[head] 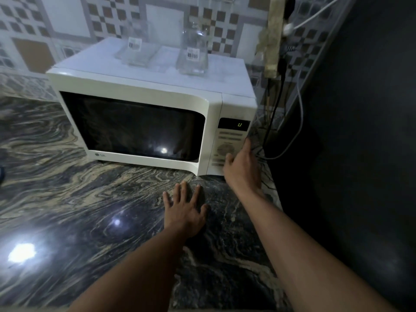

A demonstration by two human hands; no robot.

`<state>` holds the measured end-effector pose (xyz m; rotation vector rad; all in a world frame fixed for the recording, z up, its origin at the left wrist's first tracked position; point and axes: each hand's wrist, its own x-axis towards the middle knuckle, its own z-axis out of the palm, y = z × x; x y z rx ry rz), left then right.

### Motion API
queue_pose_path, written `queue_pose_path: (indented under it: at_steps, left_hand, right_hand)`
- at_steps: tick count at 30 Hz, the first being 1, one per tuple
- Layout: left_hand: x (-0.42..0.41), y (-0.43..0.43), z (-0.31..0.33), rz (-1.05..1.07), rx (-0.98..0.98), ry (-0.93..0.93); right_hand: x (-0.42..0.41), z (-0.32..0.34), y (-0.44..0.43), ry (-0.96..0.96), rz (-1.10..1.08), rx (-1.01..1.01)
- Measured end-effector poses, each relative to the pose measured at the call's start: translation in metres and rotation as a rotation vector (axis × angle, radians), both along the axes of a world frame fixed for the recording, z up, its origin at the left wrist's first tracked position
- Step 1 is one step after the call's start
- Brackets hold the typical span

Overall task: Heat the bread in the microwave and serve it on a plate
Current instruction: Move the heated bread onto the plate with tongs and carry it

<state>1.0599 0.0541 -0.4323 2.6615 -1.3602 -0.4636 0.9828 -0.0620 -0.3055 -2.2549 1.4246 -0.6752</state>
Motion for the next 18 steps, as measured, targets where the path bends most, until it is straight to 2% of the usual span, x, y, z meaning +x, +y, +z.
queue_pose_path:
  at_steps: [2,5,8,12,18]
  left_hand:
    - [0.006,-0.002,0.018,0.058,-0.091,0.084]
    - [0.016,-0.008,0.056,0.203,-0.48,0.154]
    - [0.023,-0.025,0.099,0.228,-0.693,0.217]
    - [0.031,-0.046,0.14,0.253,-0.803,0.361]
    - [0.036,-0.051,0.158,0.236,-0.844,0.427]
  right_hand:
    - [0.0,0.028,0.002,-0.041,0.033,-0.052]
    - [0.005,0.06,-0.002,-0.091,0.062,-0.14]
    - [0.016,0.082,-0.01,0.004,0.084,-0.231]
    - [0.026,0.107,-0.016,0.197,0.19,-0.292]
    - [0.023,0.12,-0.012,0.243,0.18,-0.322]
